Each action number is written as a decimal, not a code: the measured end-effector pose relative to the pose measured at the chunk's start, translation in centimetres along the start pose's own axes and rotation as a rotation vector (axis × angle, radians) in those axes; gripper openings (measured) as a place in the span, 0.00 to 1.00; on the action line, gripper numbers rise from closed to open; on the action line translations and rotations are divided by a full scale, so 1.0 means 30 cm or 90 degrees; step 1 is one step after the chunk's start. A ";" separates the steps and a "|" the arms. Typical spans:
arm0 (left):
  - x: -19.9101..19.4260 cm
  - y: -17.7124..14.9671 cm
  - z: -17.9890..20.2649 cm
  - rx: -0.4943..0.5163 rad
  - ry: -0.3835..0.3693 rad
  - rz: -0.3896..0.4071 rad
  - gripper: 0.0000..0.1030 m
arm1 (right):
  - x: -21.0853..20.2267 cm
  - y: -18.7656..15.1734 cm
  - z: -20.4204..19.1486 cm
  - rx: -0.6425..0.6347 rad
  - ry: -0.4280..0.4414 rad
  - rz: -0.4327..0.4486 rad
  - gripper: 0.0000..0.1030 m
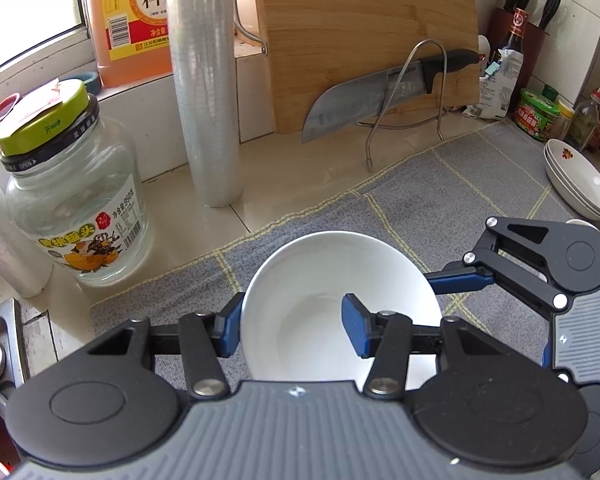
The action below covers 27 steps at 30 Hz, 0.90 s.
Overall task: Organize plates and bowls
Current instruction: 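Lift the white bowl with both tools and carry it over the nested bowls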
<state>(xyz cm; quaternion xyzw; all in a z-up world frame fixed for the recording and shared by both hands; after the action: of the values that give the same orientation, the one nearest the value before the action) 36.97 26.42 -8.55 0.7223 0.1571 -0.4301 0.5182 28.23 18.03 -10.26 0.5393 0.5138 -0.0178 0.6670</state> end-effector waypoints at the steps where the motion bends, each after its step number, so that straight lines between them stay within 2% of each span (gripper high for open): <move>1: -0.004 0.000 0.001 0.002 -0.001 0.000 0.49 | -0.004 0.000 -0.003 0.000 0.002 0.000 0.86; 15: -0.113 -0.003 0.058 0.014 -0.032 -0.013 0.49 | -0.119 -0.002 -0.035 0.004 0.025 -0.014 0.86; 27: -0.197 0.015 0.195 0.035 -0.056 -0.005 0.49 | -0.269 -0.056 -0.040 0.007 0.011 -0.016 0.86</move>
<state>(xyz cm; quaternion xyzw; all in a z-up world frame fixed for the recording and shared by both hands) 31.17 22.34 -4.19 0.7161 0.1252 -0.4672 0.5032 22.66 13.92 -5.62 0.5365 0.5260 -0.0240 0.6595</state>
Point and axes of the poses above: each gripper's, at about its wrist camera, not at the fingertips, and x roughly the way its jaws point, z to its right, y to its top, the point moved 6 cm from there along x, roughly the way its jaws point, and after that the axes turned 11 degrees about y, right-handed, at the moved point
